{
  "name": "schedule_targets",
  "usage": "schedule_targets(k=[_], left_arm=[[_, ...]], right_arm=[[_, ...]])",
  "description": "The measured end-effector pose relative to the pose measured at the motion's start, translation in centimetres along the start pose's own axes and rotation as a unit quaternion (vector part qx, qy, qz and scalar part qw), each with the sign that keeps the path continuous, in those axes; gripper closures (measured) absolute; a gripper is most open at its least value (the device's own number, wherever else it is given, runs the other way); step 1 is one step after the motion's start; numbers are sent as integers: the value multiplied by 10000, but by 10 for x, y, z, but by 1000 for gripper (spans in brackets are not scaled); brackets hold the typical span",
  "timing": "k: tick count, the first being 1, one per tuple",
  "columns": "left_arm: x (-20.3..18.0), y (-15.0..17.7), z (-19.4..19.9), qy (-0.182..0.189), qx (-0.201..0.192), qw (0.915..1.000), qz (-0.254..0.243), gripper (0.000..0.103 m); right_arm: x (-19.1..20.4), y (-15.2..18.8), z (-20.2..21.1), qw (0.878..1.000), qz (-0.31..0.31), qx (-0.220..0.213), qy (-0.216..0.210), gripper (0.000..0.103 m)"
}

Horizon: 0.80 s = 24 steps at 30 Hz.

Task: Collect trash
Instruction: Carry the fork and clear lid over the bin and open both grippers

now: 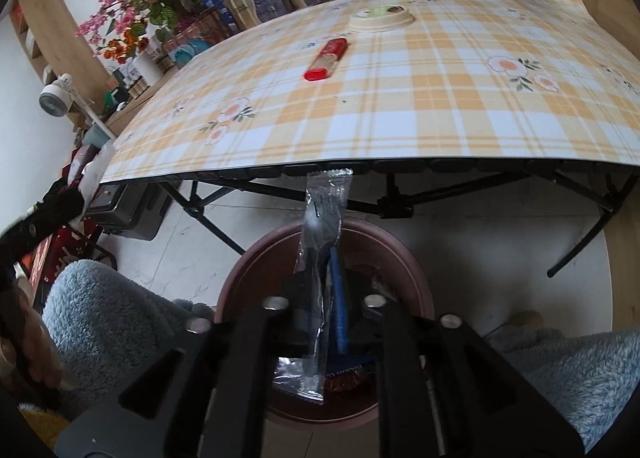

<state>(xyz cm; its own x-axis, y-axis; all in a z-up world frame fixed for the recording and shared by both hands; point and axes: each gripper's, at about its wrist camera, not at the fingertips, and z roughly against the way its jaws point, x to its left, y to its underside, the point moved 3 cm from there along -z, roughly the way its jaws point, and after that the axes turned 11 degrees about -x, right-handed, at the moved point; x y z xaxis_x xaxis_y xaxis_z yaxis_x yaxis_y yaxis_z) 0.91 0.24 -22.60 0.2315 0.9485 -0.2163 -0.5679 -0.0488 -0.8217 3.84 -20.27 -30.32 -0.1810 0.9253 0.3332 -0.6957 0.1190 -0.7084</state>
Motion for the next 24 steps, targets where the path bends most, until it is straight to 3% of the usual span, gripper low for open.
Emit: schedule_targets(k=[4, 7, 16, 24], left_arm=[[5, 11, -6, -45, 145, 9999, 53, 42], [9, 13, -8, -84, 166, 9998, 94, 42], [6, 19, -15, 0, 287, 9996, 22, 42], [-11, 26, -25, 203, 492, 9980, -335, 40]], right_arm=[[-4, -3, 5, 9996, -43, -212, 152, 24], [-9, -5, 6, 9991, -115, -307, 260, 11], [-28, -5, 3, 9967, -580, -259, 505, 6], [-34, -4, 4, 9953, -742, -246, 565, 6]])
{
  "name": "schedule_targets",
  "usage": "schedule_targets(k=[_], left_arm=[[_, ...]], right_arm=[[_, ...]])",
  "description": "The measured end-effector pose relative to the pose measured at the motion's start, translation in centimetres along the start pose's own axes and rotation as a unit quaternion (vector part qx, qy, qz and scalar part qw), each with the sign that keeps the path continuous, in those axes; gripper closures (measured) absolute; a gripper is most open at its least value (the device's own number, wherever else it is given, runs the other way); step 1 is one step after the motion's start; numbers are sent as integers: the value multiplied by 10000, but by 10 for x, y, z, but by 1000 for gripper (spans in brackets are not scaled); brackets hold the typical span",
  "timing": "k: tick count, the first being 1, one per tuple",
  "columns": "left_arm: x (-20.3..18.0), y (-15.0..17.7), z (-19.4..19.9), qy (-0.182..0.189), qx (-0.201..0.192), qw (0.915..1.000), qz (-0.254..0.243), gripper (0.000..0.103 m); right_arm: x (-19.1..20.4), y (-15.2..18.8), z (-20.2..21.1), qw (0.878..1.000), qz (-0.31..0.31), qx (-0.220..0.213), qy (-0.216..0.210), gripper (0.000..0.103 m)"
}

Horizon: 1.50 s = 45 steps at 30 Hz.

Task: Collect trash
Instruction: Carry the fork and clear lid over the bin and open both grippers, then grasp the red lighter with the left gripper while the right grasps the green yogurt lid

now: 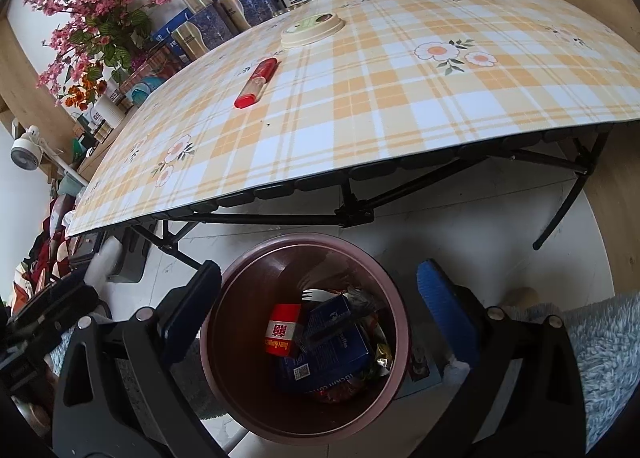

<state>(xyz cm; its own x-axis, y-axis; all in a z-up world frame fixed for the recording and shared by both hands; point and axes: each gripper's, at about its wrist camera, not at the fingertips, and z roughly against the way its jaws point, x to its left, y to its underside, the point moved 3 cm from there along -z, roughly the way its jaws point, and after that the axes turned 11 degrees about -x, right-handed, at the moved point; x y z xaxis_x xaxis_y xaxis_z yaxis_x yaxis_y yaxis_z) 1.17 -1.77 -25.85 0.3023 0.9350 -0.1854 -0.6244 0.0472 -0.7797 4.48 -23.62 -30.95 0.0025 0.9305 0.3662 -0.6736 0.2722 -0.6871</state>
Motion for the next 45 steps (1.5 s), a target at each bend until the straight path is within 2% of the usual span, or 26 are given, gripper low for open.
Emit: schedule_targets(k=[2, 5, 7, 24, 34, 40, 45], left_arm=[[-5, 2, -4, -32, 77, 9999, -145, 28], [-10, 4, -2, -124, -21, 9993, -351, 16], [-11, 4, -1, -186, -57, 9989, -433, 14], [0, 4, -2, -330, -32, 9992, -243, 11], [13, 2, -6, -453, 32, 9989, 71, 11], [16, -24, -18, -430, 37, 9990, 121, 11], [6, -67, -46, -394, -54, 9992, 66, 11]], right_arm=[[0, 0, 0, 10000, -10, 9, 8, 6], [-1, 1, 0, 10000, -27, 27, 14, 6], [-2, 1, 0, 10000, -47, 32, 27, 6], [1, 0, 3, 10000, 13, -45, 41, 6], [11, -23, 31, 9973, 323, -655, -21, 6], [5, -58, 50, 9941, 286, -1043, 56, 6], [-11, -88, 54, 9925, -37, -1215, -91, 6]])
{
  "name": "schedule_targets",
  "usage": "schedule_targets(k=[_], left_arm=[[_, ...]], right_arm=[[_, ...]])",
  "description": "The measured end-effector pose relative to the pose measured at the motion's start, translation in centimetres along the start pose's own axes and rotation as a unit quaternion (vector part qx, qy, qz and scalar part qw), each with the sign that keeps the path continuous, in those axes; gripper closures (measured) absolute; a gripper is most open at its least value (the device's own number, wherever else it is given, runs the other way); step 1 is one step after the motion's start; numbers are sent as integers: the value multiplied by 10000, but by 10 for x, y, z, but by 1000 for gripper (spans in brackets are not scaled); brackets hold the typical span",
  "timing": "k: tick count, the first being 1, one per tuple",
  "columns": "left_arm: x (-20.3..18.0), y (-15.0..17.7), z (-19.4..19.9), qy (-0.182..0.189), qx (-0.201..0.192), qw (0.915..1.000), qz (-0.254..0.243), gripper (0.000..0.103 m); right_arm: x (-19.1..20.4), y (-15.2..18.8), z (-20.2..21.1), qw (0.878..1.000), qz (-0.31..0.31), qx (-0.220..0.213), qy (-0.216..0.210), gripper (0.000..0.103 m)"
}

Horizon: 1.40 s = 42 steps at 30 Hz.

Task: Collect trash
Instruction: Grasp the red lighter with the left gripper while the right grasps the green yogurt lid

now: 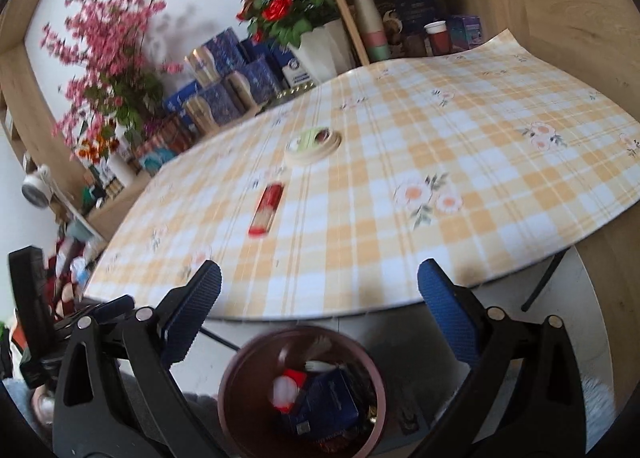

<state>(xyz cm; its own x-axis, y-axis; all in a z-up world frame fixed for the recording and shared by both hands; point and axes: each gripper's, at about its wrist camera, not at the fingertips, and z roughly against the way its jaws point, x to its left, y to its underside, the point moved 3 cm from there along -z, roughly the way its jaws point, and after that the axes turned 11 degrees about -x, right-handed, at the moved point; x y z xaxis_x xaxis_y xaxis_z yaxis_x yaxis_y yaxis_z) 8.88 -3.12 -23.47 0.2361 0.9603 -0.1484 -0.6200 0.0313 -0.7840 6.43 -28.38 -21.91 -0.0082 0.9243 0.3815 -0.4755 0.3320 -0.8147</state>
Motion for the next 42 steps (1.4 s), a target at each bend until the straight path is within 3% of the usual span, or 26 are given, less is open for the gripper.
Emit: schedule_targets(k=[7, 15, 18, 21, 24, 25, 26, 30, 36, 42], left_arm=[[-31, -47, -68, 199, 213, 9996, -61, 11], [-48, -63, -142, 115, 624, 9978, -211, 31], [-49, -66, -158, 1, 722, 9970, -267, 38], [-52, -70, -166, -156, 735, 9960, -475, 43], [-55, -70, -169, -256, 711, 9944, -743, 57], [-56, -71, -168, -194, 685, 9943, -792, 73], [-56, -72, -167, -235, 668, 9938, -852, 81], [-49, -77, -154, -105, 495, 9964, -678, 81], [-14, -89, -123, -41, 198, 9998, -28, 81], [26, -93, -92, -140, -1, 9983, 557, 81]], right_arm=[[-17, -29, -11, 9995, 288, -73, 104, 6], [-30, -46, -22, 9985, 444, -45, 313, 6], [-30, -46, -28, 9984, 503, 99, 226, 6], [-29, -45, -36, 9960, 741, 200, 450, 6], [-26, -43, -40, 9942, 962, 266, 410, 6], [-24, -42, -42, 9933, 1035, 286, 423, 6], [-22, -42, -45, 9920, 1147, 323, 425, 6], [-16, -44, -56, 9885, 1394, 503, 285, 6], [14, -65, -101, 9707, 2336, 568, 7, 6], [34, -79, -189, 9713, 2120, 1080, -66, 6]])
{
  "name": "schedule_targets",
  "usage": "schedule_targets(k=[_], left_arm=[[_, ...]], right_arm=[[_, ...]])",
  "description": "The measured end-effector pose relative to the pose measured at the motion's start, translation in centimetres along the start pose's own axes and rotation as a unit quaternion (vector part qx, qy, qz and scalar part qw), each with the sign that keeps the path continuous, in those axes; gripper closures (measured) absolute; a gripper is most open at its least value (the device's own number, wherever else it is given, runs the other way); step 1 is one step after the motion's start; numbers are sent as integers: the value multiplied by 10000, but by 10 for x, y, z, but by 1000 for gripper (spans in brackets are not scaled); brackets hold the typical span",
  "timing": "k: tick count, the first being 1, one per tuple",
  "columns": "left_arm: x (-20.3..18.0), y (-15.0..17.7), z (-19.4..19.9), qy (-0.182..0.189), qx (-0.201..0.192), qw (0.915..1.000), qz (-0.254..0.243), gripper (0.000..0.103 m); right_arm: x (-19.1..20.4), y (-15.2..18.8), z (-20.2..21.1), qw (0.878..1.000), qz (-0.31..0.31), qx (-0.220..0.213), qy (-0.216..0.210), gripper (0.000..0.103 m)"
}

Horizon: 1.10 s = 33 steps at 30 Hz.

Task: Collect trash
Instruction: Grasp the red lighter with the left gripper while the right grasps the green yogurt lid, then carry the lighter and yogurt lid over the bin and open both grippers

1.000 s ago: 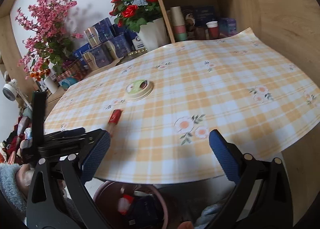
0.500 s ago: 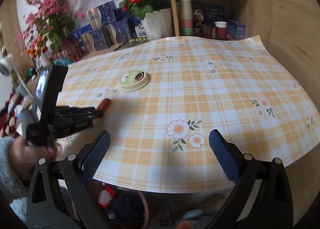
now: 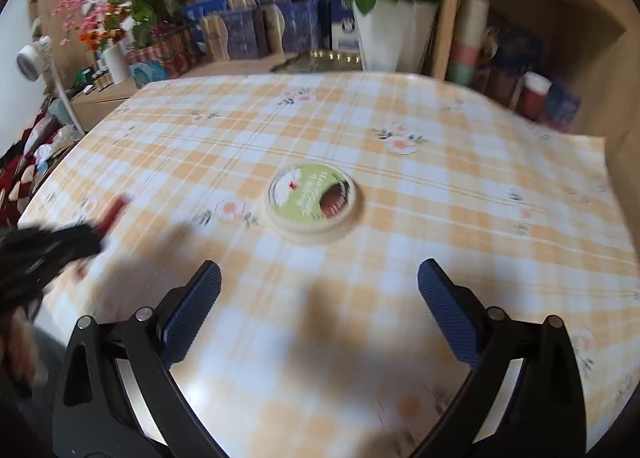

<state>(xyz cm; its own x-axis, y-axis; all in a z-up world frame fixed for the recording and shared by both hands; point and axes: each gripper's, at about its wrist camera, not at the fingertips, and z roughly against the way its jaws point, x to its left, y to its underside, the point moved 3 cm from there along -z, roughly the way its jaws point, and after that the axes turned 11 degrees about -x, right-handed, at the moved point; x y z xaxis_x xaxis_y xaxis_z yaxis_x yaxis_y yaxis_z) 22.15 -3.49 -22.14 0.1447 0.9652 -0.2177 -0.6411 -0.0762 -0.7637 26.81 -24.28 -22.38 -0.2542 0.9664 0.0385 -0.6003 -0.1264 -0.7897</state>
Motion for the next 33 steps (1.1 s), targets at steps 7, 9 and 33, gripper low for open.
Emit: schedule_targets(k=[7, 9, 33], left_arm=[[44, 0, 27, -204, -161, 9994, 236, 81], [54, 1, 32, -238, -183, 9991, 292, 81], [58, 25, 72, -14, -372, 9985, 412, 81]], right_arm=[[11, -19, -84, 9966, -415, 645, 306, 6], [15, -20, -97, 9956, -371, 748, 437, 6], [67, -8, -2, 9990, 237, -221, -313, 17]])
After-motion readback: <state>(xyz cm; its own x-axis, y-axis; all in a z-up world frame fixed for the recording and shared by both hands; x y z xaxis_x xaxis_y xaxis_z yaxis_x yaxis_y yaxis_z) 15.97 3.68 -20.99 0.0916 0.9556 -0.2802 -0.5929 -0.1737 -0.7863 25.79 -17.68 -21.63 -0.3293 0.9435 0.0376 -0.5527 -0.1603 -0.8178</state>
